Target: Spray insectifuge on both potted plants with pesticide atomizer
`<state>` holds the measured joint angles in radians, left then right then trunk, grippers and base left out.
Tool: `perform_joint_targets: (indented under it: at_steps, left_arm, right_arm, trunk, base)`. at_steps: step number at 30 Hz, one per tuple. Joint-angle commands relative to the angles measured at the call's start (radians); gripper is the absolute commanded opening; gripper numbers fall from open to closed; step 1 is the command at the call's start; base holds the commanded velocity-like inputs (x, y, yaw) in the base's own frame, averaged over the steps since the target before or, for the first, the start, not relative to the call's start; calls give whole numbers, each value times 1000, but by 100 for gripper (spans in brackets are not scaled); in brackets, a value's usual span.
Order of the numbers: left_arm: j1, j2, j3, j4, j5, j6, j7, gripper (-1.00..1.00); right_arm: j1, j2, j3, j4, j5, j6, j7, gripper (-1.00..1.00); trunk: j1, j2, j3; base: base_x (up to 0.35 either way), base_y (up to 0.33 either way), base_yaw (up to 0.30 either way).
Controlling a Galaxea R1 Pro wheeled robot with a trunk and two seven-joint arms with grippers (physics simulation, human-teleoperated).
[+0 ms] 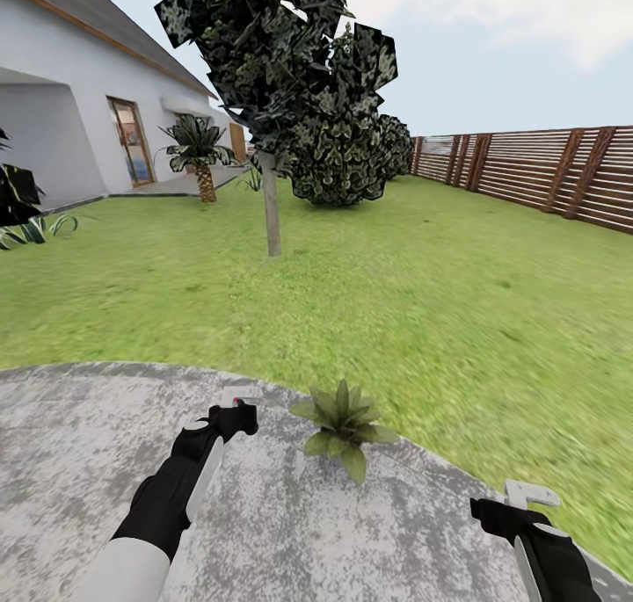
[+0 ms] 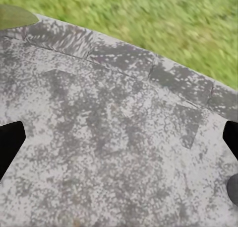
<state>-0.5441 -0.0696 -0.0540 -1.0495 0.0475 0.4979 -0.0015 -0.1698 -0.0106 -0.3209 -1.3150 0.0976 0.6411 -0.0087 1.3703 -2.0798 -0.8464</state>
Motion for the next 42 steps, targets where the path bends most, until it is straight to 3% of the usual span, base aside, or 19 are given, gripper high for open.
perform_joint_targets:
  at_steps: [1, 34, 42]
  left_arm:
    - [0, 0, 0, -1, 5, 5, 0, -100]
    - [0, -1, 0, -1, 5, 5, 0, -100]
    - [0, -1, 0, -1, 5, 5, 0, -100]
  right_arm:
    - [-1, 0, 0, -1, 10, 6, 3, 100]
    - [-1, 0, 0, -1, 10, 6, 3, 100]
    - [-1, 0, 0, 0, 10, 6, 3, 100]
  trunk:
    - [-4, 7, 2]
    - [-131, 238, 112]
    - [-131, 238, 124]
  base:
    - [0, 0, 0]
    - [0, 0, 0]
    - [0, 0, 0]
